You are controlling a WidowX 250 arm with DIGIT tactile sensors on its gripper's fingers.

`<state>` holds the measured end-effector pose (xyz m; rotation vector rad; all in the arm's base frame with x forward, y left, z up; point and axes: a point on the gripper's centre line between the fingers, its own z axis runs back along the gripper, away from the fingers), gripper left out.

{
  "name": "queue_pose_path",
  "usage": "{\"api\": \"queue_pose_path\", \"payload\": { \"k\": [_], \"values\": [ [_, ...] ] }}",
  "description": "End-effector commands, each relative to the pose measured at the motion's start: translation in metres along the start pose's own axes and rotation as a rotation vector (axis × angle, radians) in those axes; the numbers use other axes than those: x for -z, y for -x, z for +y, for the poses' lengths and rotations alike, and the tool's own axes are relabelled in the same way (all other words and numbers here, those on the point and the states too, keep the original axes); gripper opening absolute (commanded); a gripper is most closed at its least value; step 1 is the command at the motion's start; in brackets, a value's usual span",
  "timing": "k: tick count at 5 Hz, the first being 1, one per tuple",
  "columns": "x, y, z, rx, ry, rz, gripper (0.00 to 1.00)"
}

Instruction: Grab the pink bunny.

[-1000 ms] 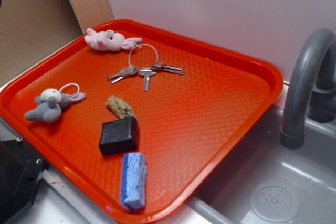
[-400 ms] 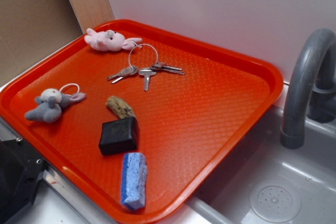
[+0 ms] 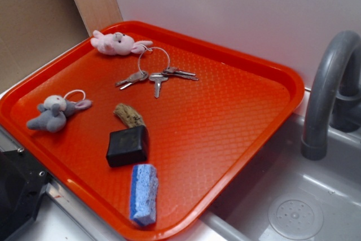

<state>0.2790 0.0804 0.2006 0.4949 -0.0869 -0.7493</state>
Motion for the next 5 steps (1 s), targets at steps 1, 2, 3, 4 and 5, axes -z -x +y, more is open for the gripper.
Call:
{"api": "queue_pose_path", "payload": {
  "k": [1,2,3,4,5],
  "values": [
    [0.070,-0.032,-0.016,0.225,-0.022,0.176,1.00],
    [0.102,-0.038,-0.025,0.271,-0.021,0.246,1.00],
    [0.134,-0.030,-0.028,0.287,0.010,0.321,1.00],
    [0.151,-0.012,-0.028,0.283,0.027,0.380,1.00],
    [0.154,0.000,-0.025,0.281,-0.035,0.446,1.00]
  ]
}}
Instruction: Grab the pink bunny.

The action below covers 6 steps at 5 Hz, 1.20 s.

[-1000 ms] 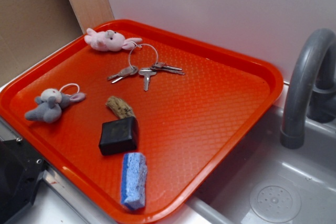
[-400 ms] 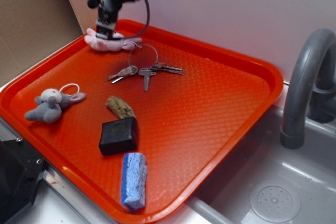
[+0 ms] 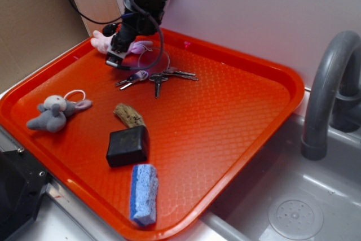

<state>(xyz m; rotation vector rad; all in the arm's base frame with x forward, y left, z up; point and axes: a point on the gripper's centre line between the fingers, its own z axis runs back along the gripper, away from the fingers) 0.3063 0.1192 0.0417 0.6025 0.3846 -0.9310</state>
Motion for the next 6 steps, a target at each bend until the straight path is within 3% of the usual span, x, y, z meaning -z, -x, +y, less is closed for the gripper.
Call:
{"api": "queue_pose_path", "payload": {
  "k": [1,3,4,5,6],
  "values": [
    [-0.006,0.031,0.006,-0.086,-0.042,-0.018,0.00],
    [-0.017,0.018,0.001,-0.085,-0.049,-0.125,0.00],
    [-0.030,0.021,0.004,-0.179,-0.100,-0.192,0.00],
    [-0.062,0.030,-0.003,-0.332,-0.106,-0.277,0.00],
    [-0.102,0.046,-0.014,-0.519,-0.035,-0.346,0.00]
  ]
}}
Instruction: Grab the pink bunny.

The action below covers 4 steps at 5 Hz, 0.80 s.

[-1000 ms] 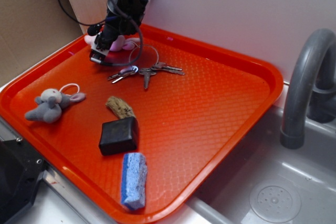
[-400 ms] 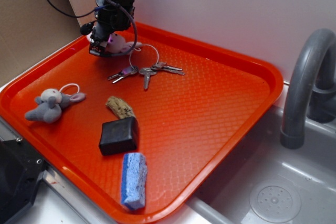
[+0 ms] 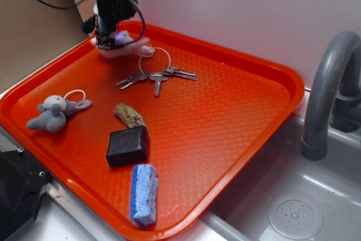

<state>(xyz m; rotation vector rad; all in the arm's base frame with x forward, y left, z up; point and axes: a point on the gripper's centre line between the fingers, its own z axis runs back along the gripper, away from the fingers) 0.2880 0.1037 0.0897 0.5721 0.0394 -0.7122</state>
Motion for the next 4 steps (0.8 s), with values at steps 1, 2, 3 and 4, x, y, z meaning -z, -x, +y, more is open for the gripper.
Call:
{"api": "queue_pose_path", "payload": {
  "k": [1,2,3,4],
  "values": [
    [-0.111,0.011,-0.005,-0.337,0.114,-0.113,0.00],
    [-0.151,0.017,-0.009,-0.430,0.168,-0.146,0.00],
    [-0.187,0.018,-0.014,-0.579,0.288,-0.157,0.00],
    [-0.208,0.015,-0.013,-0.690,0.361,-0.145,0.00]
  ]
}}
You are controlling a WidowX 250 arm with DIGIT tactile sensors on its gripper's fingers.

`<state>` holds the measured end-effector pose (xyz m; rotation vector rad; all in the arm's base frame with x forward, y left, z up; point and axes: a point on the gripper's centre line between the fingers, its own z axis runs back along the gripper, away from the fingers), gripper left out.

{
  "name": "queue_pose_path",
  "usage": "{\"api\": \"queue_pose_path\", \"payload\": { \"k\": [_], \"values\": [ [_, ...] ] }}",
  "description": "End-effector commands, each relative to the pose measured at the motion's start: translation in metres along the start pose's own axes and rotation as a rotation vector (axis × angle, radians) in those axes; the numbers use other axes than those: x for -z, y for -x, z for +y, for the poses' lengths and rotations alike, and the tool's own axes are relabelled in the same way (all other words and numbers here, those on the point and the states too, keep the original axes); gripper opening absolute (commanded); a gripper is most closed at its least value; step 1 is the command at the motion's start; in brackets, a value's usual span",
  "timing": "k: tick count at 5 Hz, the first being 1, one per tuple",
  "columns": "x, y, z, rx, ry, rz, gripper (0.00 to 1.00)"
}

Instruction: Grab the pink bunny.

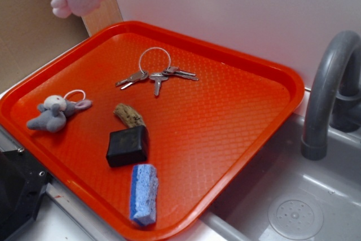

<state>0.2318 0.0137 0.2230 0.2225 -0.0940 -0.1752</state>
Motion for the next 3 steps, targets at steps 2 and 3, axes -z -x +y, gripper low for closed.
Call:
{"api": "queue_pose_path", "payload": {
  "k": [2,3],
  "values": [
    [-0.0606,-0.0081,-0.0081,-0.257,0.043,-0.020,0.00],
    [-0.0567,-0.0076,-0.0058,-0.242,0.080,0.006,0.00]
  ]
}}
